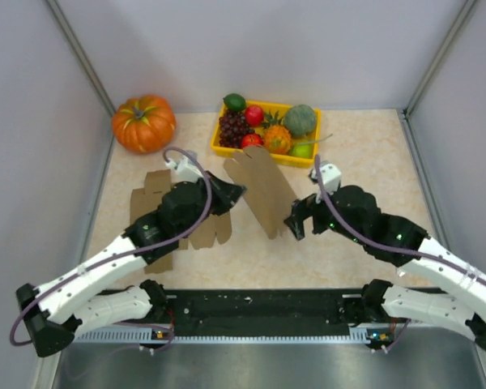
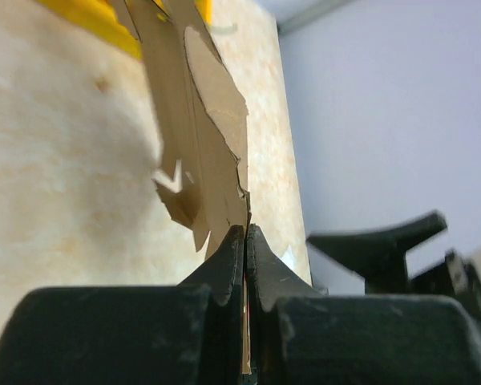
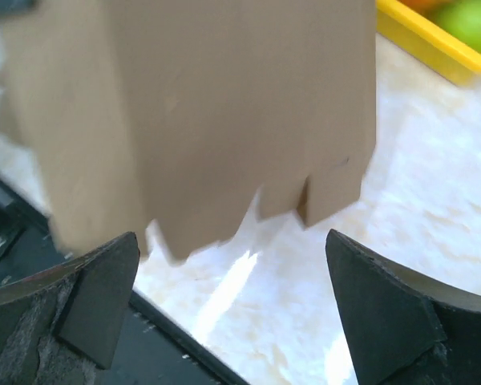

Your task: Fold the paper box

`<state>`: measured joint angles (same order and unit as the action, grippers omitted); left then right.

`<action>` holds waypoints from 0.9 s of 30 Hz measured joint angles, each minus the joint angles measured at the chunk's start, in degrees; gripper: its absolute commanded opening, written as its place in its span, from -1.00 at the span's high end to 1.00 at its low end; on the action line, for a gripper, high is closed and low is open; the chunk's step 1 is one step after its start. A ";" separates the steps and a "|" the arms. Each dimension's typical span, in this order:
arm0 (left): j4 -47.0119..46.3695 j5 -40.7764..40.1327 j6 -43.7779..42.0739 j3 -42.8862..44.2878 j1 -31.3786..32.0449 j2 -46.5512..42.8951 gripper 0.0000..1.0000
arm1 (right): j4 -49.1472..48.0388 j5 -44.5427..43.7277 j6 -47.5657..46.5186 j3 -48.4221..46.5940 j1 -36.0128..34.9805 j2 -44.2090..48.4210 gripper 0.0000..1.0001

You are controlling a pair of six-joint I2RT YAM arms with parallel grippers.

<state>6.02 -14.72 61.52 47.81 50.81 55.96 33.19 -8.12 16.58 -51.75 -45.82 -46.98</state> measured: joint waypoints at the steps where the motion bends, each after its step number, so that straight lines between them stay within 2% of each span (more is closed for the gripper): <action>1: 5.11 -2.01 -0.74 3.06 -0.02 -1.88 1.00 | -0.24 -2.34 -0.59 -1.60 -5.29 -0.79 -0.98; 2: 9.84 -3.87 -1.36 6.14 -0.09 -3.21 1.00 | -0.26 -5.27 -1.05 -3.65 -11.26 -2.34 -0.98; 5: 21.05 -8.26 -2.14 14.71 -0.15 -4.02 1.00 | 0.09 -10.64 -1.40 -11.10 -22.43 -9.11 -0.98; 10: 36.65 -13.11 -2.25 24.26 -0.15 -0.94 1.00 | -1.07 -23.41 -1.68 -25.40 -32.79 -24.22 -0.96; 13: 42.18 -13.79 -2.03 26.84 -0.15 1.73 1.00 | -1.29 -30.27 -2.16 -30.14 -33.97 -31.23 -0.84; 18: 47.78 -15.04 -1.36 27.50 -0.15 2.14 1.00 | -4.24 -38.53 -3.41 -31.61 -34.05 -39.30 -0.75; 22: 50.12 -16.52 -0.48 27.80 -0.48 1.42 1.00 | -9.22 -41.05 -3.82 -29.51 -35.12 -40.06 -0.80; 27: 50.97 -16.65 -0.09 28.98 -0.42 0.42 1.00 | -15.98 -39.19 -4.22 -20.68 -35.91 -35.82 -0.82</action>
<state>56.99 -31.38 61.43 76.79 50.39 56.38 17.21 -47.31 12.36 -72.42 -81.73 -82.81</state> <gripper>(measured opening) 0.012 0.906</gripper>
